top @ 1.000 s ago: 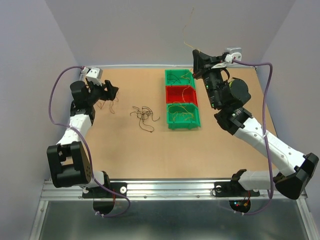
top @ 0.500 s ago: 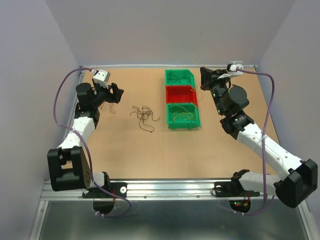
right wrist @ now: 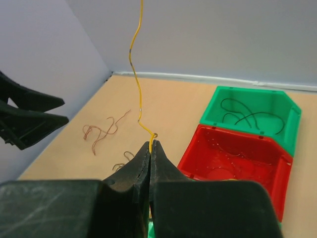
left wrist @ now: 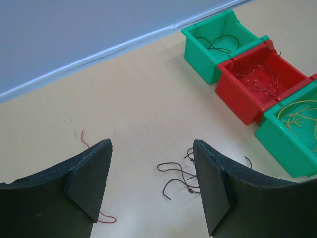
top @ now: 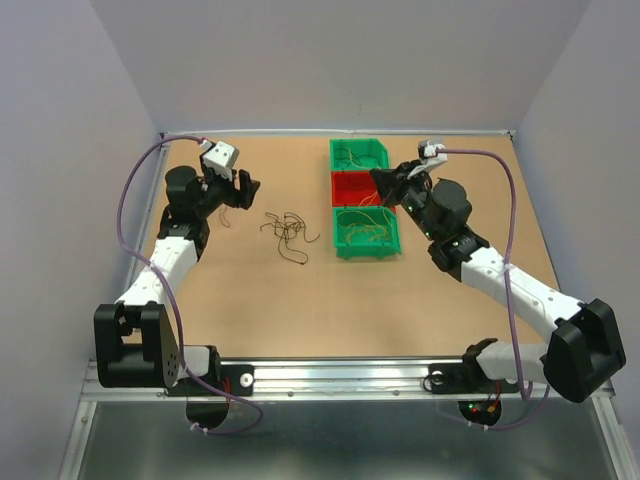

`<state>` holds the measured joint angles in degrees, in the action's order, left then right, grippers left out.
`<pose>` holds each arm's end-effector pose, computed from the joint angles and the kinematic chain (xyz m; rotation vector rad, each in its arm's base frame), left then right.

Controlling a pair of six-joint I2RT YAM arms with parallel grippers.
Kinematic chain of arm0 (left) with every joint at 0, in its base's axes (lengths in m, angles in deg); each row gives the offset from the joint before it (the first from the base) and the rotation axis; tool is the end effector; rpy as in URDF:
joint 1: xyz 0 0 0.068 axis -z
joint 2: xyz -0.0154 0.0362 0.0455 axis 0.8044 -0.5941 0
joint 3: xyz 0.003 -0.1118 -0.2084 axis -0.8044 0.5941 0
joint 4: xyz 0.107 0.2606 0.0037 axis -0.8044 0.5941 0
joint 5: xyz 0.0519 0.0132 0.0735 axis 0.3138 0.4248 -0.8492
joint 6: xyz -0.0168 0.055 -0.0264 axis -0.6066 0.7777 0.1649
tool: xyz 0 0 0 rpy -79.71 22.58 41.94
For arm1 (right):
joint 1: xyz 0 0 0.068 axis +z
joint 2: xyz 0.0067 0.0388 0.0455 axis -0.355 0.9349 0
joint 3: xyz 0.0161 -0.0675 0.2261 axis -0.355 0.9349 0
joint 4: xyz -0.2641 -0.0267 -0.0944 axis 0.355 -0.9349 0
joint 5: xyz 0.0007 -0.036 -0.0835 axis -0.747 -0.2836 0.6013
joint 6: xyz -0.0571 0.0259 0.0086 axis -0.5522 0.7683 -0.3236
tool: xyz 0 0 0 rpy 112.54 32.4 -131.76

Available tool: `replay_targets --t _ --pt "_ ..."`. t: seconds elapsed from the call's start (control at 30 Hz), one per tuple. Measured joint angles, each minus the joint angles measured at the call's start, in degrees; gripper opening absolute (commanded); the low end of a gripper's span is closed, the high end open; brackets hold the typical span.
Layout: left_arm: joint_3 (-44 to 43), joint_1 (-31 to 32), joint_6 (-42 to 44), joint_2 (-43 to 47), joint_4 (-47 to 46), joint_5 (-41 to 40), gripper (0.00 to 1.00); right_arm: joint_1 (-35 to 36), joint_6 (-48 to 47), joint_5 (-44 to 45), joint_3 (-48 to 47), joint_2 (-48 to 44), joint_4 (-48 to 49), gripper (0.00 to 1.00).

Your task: Untangle the cables

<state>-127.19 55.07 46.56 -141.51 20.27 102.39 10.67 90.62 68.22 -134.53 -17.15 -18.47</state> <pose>0.3399 -0.0338 0.2620 0.5649 1.5190 -0.3165 0.2886 0.1745 0.3018 -0.1619 1.4871 0.6551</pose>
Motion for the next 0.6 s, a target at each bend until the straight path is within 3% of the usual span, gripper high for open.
replay_targets --t 0.33,0.6 --pt "0.85 1.75 2.05 1.44 0.68 0.24 0.78 0.0 2.05 -7.02 0.44 1.75 -3.32 0.01" --pt "0.98 4.5 4.44 2.19 1.16 0.85 0.78 0.0 1.29 -8.15 0.57 5.92 -13.84 0.0"
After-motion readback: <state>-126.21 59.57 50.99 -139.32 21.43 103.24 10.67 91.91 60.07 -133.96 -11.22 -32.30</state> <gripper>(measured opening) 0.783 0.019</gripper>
